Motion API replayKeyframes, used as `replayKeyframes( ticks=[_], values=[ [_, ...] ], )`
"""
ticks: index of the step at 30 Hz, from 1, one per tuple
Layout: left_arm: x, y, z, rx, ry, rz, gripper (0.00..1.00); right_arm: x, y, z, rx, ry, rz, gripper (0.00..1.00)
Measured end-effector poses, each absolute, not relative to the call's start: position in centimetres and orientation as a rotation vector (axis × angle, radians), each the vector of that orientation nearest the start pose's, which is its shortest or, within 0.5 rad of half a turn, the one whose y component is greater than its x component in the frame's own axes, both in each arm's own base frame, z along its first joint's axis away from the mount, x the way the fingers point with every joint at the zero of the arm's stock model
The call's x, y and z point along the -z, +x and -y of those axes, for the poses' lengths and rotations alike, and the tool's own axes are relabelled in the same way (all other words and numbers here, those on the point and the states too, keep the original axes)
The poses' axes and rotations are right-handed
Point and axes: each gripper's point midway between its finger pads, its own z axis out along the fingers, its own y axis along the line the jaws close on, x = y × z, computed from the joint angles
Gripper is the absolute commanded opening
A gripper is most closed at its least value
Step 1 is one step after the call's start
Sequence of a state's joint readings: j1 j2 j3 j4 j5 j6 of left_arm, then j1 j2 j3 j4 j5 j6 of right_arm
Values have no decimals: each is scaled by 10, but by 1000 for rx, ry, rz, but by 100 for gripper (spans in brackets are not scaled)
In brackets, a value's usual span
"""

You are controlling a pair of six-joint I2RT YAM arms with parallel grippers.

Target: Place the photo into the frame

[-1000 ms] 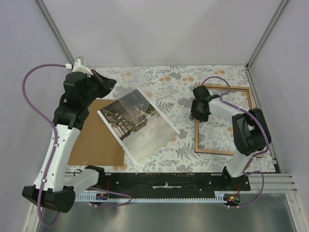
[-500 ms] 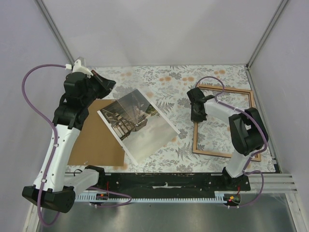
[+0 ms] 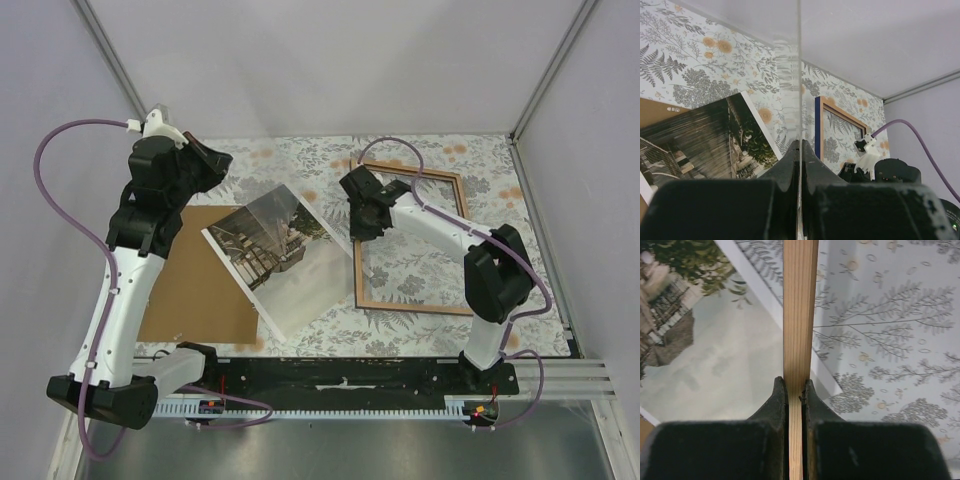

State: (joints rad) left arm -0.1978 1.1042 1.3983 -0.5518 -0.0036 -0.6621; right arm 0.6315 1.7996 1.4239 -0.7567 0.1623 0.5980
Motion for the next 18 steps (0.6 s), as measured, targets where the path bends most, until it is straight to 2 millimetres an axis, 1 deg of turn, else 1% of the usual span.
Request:
replayKeyframes(
  ticks=[1,3,6,9,11,14,18],
  values=[
    [-382,341,93,592,-435,-1820,2,-97,331,-245,-190,-3,-2683,0],
    [-382,344,91,575,-437,-1820,2,-97,331,-259,-210,-17,-2689,0],
    [-386,348,87,543,-439,-1818,2,-86,325,-276,-202,-37,-2719,0],
    [-391,352,83,511,-441,-1810,2,-70,316,-283,-171,-44,-2758,0],
    [-395,354,81,495,-440,-1801,2,-63,311,-286,-162,-38,-2775,0],
    [-397,355,78,477,-442,-1794,2,-60,307,-294,-157,-17,-2791,0],
    [-394,355,76,462,-443,-1805,2,-61,308,-309,-173,12,-2792,0]
  ],
)
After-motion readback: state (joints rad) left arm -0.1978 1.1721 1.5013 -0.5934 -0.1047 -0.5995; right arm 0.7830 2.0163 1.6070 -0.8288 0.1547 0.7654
